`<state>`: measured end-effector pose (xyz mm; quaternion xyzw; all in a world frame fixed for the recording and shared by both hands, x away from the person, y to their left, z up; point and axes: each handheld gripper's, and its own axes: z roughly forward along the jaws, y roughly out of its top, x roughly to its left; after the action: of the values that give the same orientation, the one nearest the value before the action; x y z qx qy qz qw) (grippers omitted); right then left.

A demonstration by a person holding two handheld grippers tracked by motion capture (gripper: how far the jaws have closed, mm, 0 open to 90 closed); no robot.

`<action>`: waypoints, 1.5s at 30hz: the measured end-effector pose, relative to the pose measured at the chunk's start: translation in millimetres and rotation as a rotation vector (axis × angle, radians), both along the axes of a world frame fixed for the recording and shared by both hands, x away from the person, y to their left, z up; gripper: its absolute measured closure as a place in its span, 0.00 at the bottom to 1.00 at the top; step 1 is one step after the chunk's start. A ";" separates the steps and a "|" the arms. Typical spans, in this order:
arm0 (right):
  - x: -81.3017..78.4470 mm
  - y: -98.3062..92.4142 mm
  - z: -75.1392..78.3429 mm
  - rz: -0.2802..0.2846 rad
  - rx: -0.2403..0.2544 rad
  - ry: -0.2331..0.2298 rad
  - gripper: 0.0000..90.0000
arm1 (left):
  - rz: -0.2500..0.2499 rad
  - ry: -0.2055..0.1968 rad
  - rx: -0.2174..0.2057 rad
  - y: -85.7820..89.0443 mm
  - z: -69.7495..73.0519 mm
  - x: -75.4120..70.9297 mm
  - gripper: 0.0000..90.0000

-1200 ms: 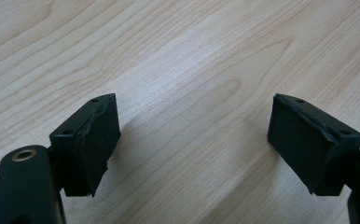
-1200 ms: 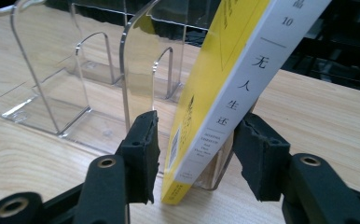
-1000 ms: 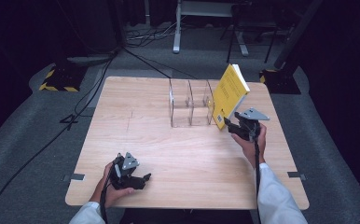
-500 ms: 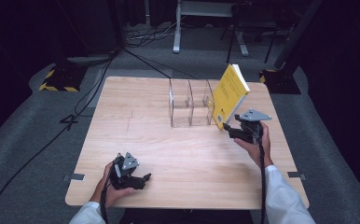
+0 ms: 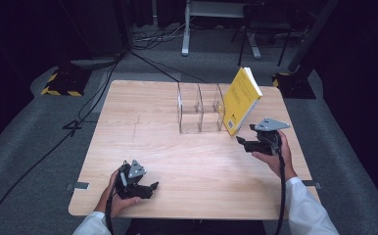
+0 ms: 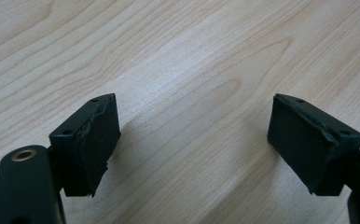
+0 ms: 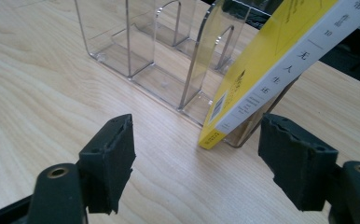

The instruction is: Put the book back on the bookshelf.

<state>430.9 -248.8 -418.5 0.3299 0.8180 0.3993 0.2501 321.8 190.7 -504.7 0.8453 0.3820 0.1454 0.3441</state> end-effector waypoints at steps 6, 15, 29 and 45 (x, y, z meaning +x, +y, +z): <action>-12.4 -0.3 -0.6 0.047 -0.046 0.002 0.30 | 0.000 -0.001 0.002 0.1 0.1 0.0 0.19; -30.6 -7.1 -4.2 0.096 -0.083 0.005 0.30 | 0.000 0.001 0.001 0.0 0.1 0.0 0.19; -61.5 -24.1 -21.1 0.121 -0.158 0.004 0.29 | -0.005 -0.001 0.005 0.4 0.2 0.4 0.19; -92.5 -61.0 -47.6 0.069 -0.151 0.039 0.26 | -0.005 -0.001 0.005 0.3 0.2 0.4 0.19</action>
<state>338.4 -309.8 -466.2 0.2892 0.8615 0.3384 0.2443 322.2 191.1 -504.4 0.8471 0.3793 0.1459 0.3425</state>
